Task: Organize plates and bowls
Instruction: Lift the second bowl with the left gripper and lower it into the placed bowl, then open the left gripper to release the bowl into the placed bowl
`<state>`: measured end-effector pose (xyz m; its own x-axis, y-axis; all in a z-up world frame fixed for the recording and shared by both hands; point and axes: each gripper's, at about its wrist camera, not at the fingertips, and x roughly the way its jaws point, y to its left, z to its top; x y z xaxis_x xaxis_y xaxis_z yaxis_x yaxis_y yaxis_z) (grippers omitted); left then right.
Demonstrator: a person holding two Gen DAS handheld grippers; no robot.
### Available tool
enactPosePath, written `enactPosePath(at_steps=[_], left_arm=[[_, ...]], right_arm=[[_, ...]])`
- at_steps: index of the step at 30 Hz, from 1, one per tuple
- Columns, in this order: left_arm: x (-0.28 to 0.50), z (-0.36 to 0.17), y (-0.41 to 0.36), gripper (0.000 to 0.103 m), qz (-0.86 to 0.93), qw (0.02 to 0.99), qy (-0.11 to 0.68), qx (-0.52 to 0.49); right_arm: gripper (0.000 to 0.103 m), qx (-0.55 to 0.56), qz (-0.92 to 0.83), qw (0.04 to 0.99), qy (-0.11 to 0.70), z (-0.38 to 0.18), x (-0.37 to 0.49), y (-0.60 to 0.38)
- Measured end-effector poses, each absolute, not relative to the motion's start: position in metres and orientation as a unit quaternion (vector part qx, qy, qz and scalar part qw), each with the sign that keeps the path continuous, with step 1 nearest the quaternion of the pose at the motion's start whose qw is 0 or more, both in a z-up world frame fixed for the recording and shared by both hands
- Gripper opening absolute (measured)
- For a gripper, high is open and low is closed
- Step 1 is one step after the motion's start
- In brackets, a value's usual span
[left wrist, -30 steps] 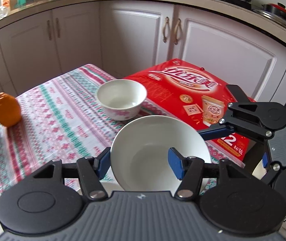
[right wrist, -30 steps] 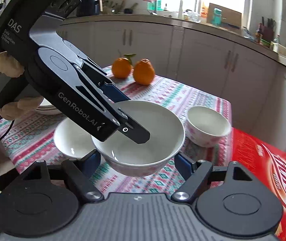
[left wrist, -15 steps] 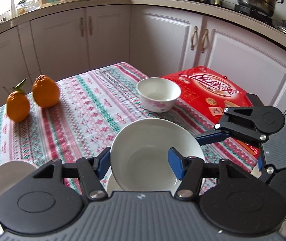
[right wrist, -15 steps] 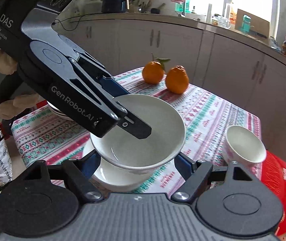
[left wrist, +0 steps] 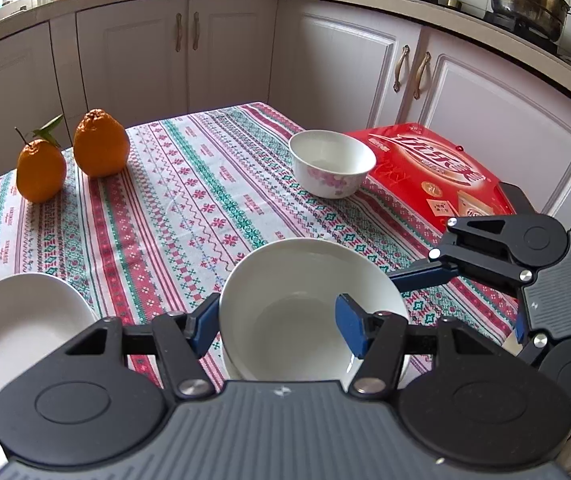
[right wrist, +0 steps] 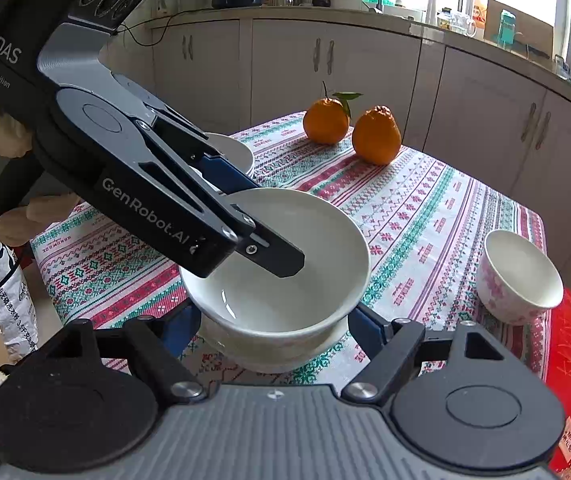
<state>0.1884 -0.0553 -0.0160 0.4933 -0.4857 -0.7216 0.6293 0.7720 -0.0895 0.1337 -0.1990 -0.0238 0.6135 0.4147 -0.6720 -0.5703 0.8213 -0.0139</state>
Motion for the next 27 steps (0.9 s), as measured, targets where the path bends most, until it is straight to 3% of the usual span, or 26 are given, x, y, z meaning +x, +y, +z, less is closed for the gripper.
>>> enactPosePath(at_steps=[27], left_arm=[[0.191,-0.031,-0.054,0.060,-0.324,0.855,0.395,0.086]], right_arm=[[0.084,-0.116,0.280,0.886,0.351,-0.028,0.135,-0.198]])
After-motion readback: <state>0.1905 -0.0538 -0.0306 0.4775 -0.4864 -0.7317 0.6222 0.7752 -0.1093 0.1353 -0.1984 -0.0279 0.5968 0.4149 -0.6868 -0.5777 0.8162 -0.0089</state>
